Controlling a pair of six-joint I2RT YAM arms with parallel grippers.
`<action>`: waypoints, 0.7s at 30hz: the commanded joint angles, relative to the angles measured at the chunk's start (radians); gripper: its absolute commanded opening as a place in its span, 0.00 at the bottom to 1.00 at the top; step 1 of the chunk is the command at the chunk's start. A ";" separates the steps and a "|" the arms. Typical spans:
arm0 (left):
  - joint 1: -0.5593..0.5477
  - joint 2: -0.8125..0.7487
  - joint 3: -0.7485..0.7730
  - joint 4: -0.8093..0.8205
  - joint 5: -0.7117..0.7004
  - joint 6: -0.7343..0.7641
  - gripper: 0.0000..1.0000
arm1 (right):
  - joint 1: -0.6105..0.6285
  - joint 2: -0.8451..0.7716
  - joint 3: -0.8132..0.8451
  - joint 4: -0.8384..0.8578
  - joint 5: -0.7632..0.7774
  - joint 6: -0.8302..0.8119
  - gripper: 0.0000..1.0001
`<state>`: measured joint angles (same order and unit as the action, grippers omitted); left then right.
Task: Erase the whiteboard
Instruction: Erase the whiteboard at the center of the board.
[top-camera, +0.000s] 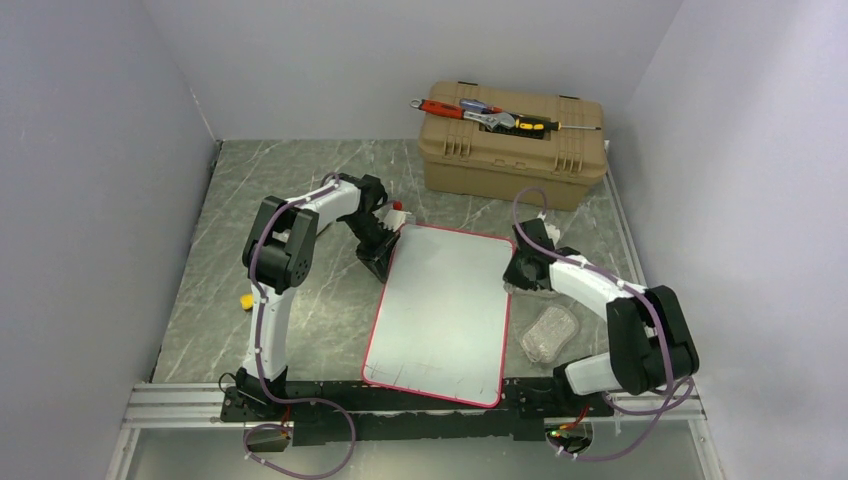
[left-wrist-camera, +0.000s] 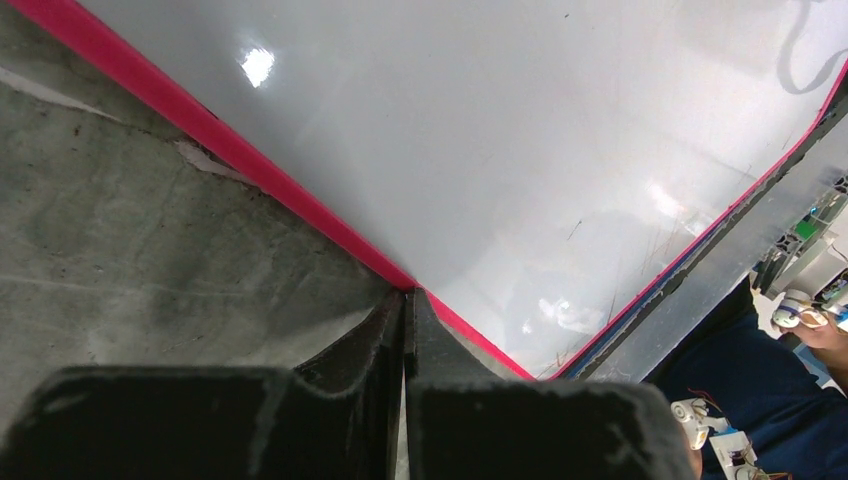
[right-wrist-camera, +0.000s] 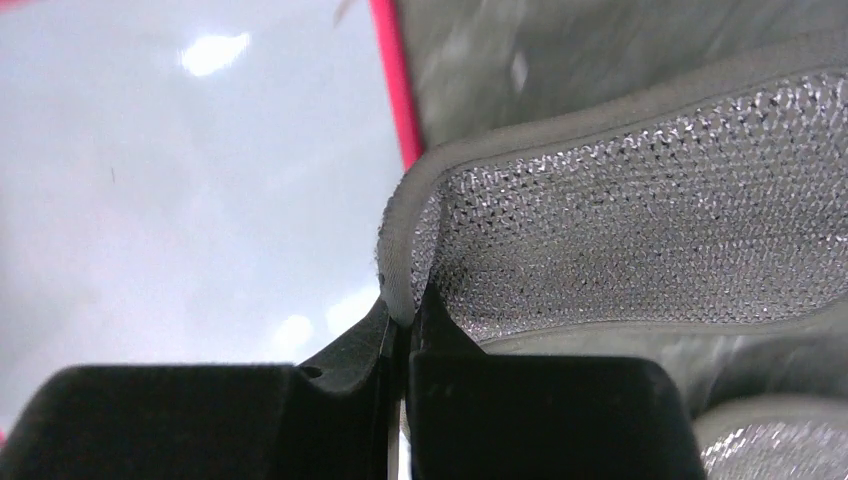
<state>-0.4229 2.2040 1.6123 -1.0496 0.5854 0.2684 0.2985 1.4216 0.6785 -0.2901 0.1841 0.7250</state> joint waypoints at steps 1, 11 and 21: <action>-0.013 0.009 0.001 0.077 -0.061 0.036 0.08 | 0.029 -0.036 -0.022 -0.213 -0.204 -0.025 0.00; 0.012 -0.087 -0.080 -0.006 0.019 0.084 0.19 | 0.016 -0.085 -0.013 -0.317 -0.224 -0.074 0.00; 0.005 0.001 -0.100 0.040 0.048 0.057 0.19 | 0.062 0.144 -0.036 0.011 -0.311 0.027 0.00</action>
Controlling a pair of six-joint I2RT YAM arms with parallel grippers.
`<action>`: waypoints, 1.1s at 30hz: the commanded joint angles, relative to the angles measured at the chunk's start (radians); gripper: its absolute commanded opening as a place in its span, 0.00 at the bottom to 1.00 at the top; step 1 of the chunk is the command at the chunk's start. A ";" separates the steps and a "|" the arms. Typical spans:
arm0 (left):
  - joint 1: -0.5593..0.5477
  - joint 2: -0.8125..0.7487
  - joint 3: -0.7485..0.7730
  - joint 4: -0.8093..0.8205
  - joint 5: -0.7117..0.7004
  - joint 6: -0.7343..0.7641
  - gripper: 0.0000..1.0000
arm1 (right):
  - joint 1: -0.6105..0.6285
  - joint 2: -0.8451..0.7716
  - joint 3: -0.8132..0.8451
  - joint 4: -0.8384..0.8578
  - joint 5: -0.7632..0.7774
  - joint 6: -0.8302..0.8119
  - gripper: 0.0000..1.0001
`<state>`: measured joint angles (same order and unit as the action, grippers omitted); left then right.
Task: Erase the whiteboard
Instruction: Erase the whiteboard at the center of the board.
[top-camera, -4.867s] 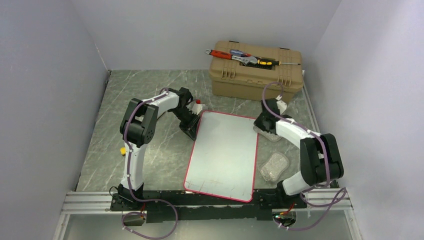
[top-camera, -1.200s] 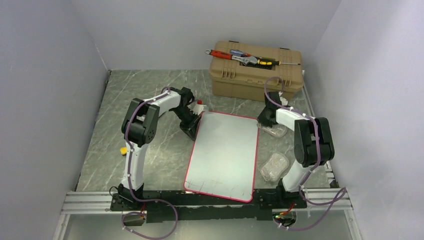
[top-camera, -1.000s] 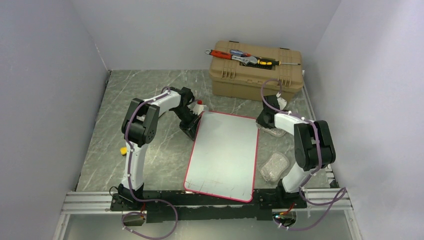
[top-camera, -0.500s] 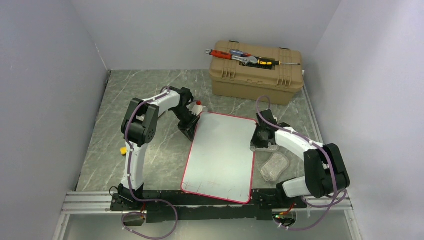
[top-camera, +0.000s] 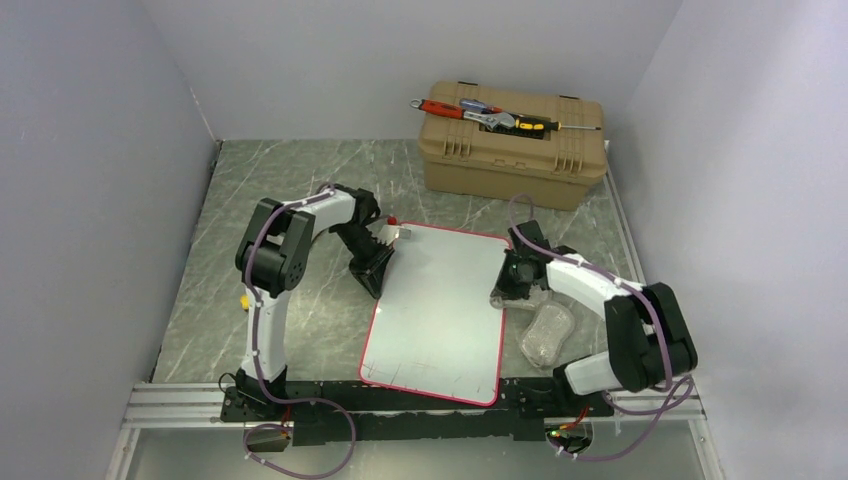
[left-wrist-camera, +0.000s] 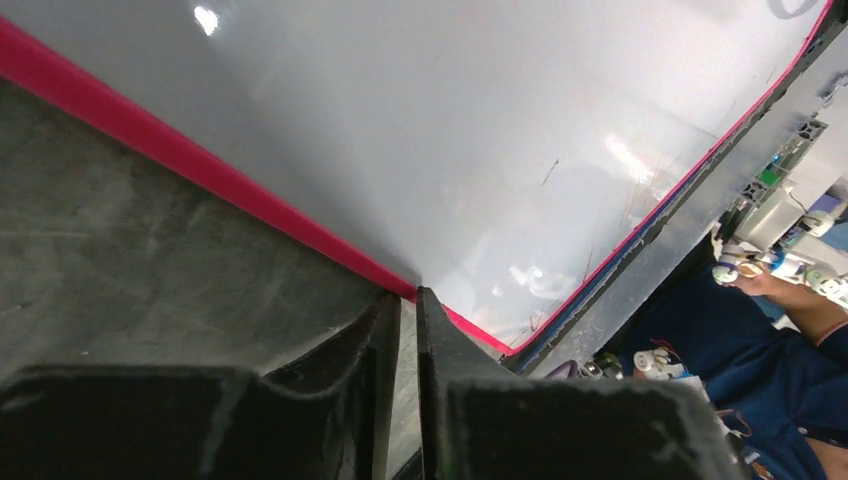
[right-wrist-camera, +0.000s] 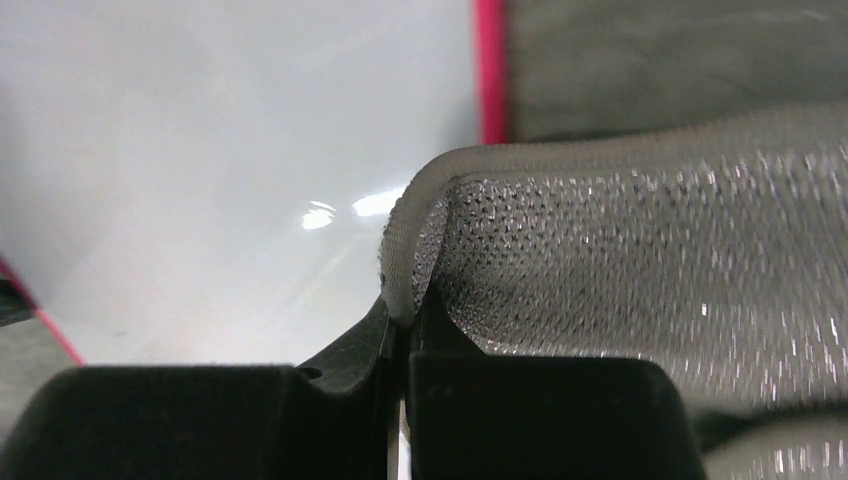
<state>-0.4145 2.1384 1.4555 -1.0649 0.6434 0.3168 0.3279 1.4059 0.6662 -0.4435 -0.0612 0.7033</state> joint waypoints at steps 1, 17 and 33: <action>0.003 0.079 0.080 0.060 -0.020 0.000 0.17 | 0.037 0.194 0.009 0.179 -0.065 0.046 0.00; 0.158 0.105 0.342 0.037 -0.049 -0.021 0.12 | 0.066 0.337 0.414 0.145 -0.019 -0.010 0.00; 0.046 -0.211 -0.086 0.011 -0.091 0.073 0.17 | 0.092 -0.151 0.076 -0.375 0.255 0.041 0.00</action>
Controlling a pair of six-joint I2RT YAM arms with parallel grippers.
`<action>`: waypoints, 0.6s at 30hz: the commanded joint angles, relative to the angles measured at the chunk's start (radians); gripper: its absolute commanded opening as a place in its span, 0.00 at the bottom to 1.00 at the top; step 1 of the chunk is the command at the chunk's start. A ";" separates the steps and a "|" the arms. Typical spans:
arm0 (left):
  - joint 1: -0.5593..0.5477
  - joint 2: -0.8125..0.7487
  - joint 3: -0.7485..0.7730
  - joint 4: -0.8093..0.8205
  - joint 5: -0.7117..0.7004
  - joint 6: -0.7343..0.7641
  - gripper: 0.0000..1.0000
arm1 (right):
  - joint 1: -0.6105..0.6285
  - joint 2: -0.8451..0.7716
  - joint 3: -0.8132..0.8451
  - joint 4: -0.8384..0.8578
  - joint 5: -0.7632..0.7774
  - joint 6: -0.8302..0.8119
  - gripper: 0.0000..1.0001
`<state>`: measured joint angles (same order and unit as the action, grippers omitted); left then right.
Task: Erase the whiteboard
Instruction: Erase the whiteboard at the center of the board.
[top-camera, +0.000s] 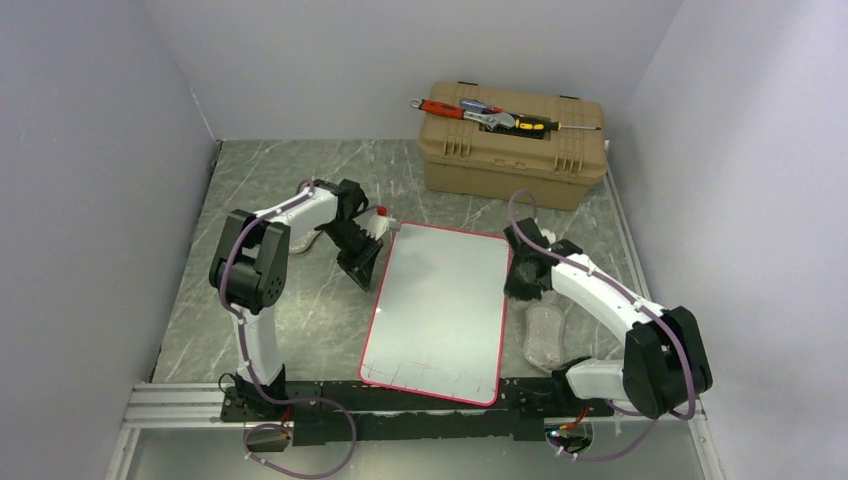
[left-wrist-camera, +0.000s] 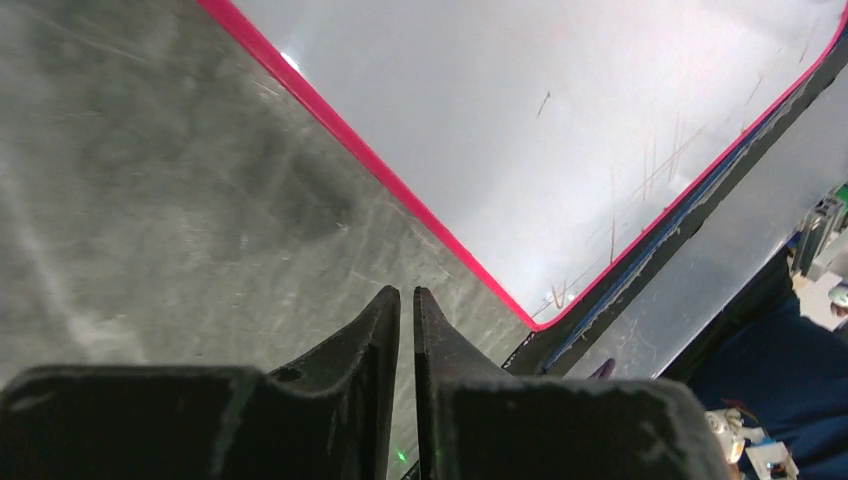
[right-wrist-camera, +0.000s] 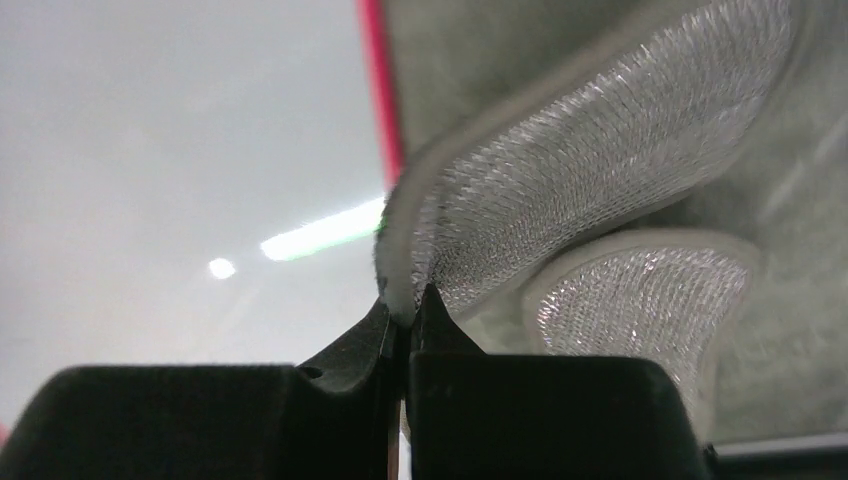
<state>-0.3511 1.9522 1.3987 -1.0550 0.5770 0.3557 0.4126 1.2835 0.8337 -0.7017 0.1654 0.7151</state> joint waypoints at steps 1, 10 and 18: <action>-0.021 -0.027 -0.035 0.002 -0.031 0.039 0.17 | 0.022 -0.028 -0.104 -0.116 0.016 0.035 0.00; -0.026 -0.036 -0.080 0.018 -0.076 0.062 0.18 | 0.077 0.119 -0.156 -0.031 -0.074 0.110 0.00; -0.025 0.013 -0.124 0.040 -0.077 0.059 0.21 | 0.109 0.197 -0.196 0.181 -0.198 0.215 0.00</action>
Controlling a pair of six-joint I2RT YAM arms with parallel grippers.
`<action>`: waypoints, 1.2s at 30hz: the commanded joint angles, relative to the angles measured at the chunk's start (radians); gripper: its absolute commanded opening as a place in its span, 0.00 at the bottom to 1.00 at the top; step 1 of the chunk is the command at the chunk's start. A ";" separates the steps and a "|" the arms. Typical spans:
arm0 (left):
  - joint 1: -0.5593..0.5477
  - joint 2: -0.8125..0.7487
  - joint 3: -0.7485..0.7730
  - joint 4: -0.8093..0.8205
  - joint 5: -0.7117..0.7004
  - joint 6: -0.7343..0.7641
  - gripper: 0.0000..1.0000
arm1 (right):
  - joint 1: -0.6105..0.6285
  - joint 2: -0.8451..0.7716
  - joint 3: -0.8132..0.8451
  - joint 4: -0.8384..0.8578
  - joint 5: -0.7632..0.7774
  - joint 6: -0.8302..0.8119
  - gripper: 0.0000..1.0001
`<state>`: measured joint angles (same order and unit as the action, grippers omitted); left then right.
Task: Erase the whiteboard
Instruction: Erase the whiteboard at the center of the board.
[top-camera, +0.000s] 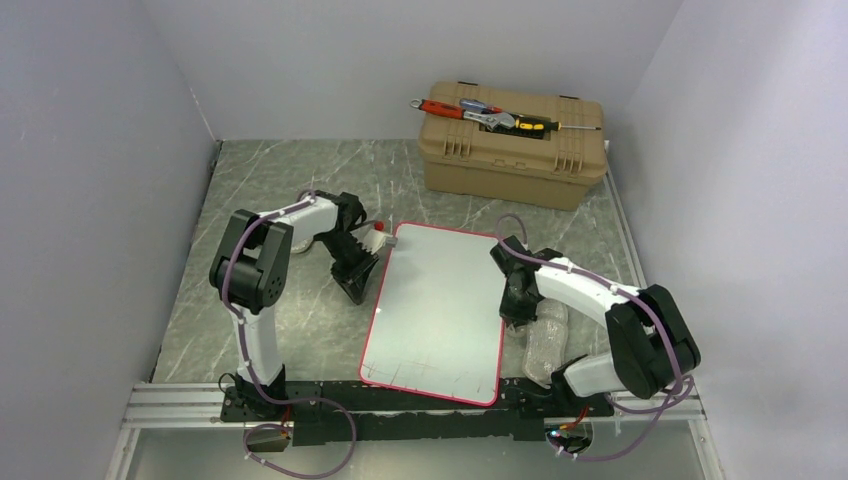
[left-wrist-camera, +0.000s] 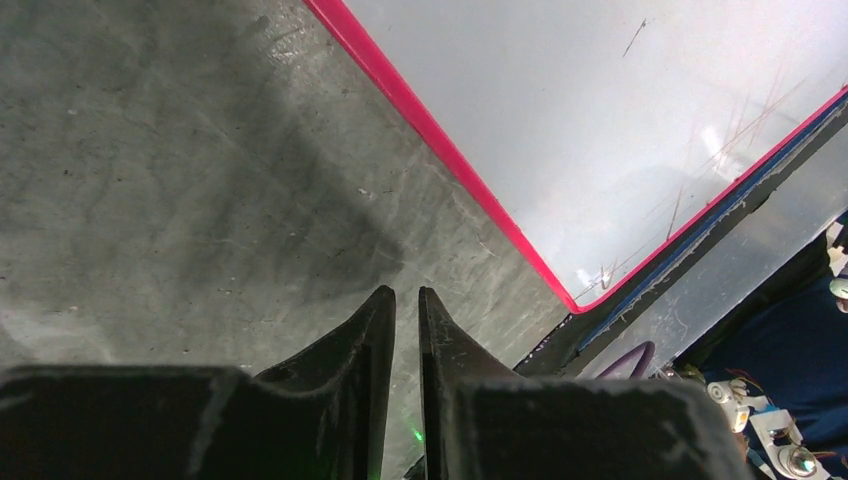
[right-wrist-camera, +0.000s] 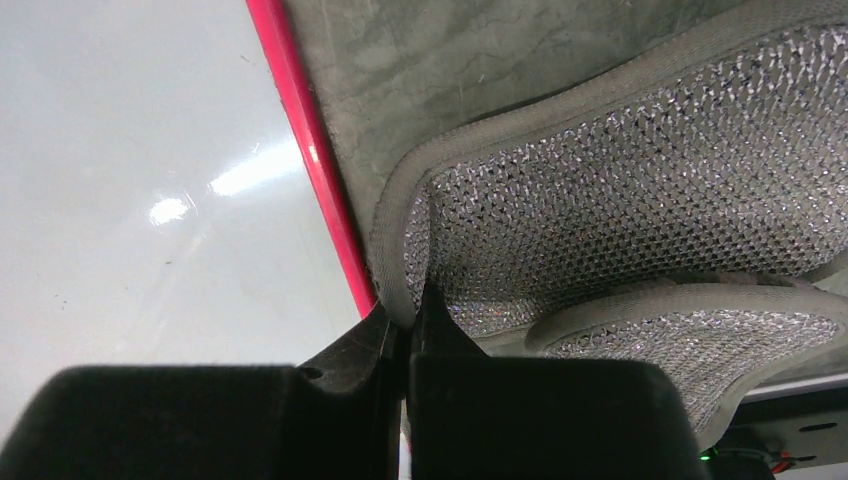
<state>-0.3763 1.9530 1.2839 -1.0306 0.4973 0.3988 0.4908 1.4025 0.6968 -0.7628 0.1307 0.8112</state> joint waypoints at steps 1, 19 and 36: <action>0.000 0.022 -0.010 0.019 0.005 0.015 0.22 | 0.034 0.090 -0.045 0.254 -0.167 0.125 0.00; 0.132 0.186 0.248 0.000 0.040 -0.027 0.20 | 0.043 0.510 0.448 0.382 -0.178 0.123 0.00; 0.153 0.064 0.115 -0.028 0.085 0.004 0.19 | 0.016 0.440 0.655 0.292 -0.098 -0.017 0.00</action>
<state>-0.1917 2.0708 1.4399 -1.0573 0.4648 0.3885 0.4763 1.9682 1.3552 -0.8722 0.0044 0.7967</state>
